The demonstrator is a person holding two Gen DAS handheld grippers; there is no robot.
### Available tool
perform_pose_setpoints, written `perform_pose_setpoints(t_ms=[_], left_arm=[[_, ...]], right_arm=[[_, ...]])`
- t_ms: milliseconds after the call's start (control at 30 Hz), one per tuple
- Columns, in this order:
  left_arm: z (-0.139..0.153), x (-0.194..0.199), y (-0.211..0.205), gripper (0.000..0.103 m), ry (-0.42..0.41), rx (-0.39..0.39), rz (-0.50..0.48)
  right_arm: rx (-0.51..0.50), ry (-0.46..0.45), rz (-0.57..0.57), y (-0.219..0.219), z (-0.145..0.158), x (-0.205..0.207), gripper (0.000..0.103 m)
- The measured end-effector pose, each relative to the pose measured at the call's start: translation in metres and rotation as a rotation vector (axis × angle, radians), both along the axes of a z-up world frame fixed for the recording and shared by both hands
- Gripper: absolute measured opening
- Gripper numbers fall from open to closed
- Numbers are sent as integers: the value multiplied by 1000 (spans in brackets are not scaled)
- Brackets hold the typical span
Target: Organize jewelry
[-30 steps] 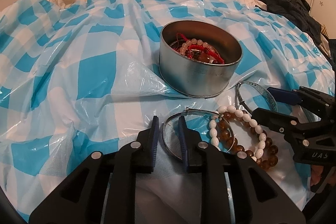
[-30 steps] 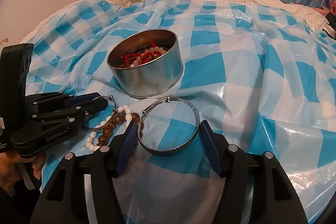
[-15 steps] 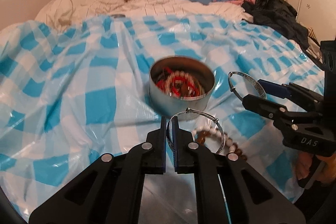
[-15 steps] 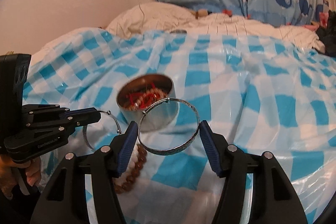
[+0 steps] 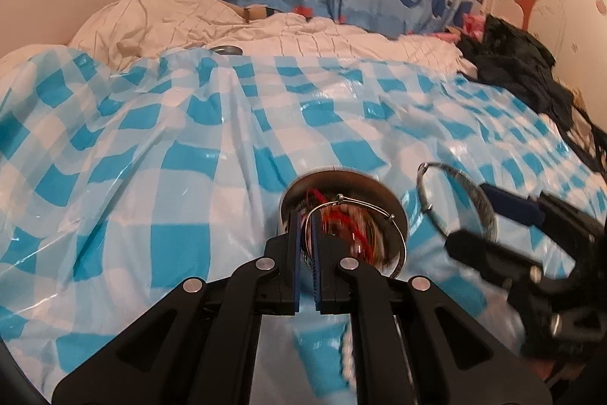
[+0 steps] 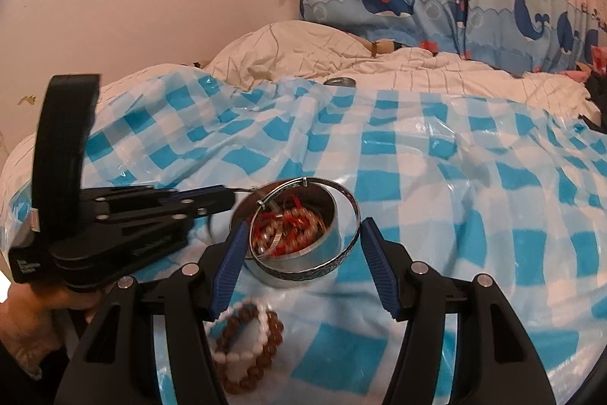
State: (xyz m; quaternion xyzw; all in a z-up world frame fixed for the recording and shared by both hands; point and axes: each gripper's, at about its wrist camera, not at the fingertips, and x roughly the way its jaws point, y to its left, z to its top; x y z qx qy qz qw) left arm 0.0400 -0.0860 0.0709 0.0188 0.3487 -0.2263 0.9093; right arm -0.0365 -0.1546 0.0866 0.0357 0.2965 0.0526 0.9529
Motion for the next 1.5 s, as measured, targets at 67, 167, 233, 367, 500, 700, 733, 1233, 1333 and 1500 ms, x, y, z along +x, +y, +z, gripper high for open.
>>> perform_pose_setpoints(t_ms=[67,167,233,367,500,700,733,1233,1333,1500], left_arm=[[-3,9,-4,4,13,-15,5],[-11,20,-7,6,40,-21,32],[-14,25,-3,6,67,-31,58],[-15,25,3,16,73,-21,68],[-11,17,19,29,56,-9,104],[-13,1,38,32,82,12,94],[-14,-3,37,33,90,17,79],[-53,-51,7,36,198,139,-150],[-52,-57,6,40,191,149,-171],[-52,-61,0,41,164,211,-179]], right_arm=[[-14,6,13,5,0,11,59],[-23,19,16,7,-3,25,59],[-17,35,15,7,-7,34,59],[2,51,26,9,-13,46,59],[11,117,56,14,-24,62,60],[11,121,36,4,-13,36,61],[10,122,36,2,-11,27,61],[-8,248,18,-5,-46,-41,61],[-49,247,52,9,-50,-39,67],[-246,248,62,36,-62,-34,68]])
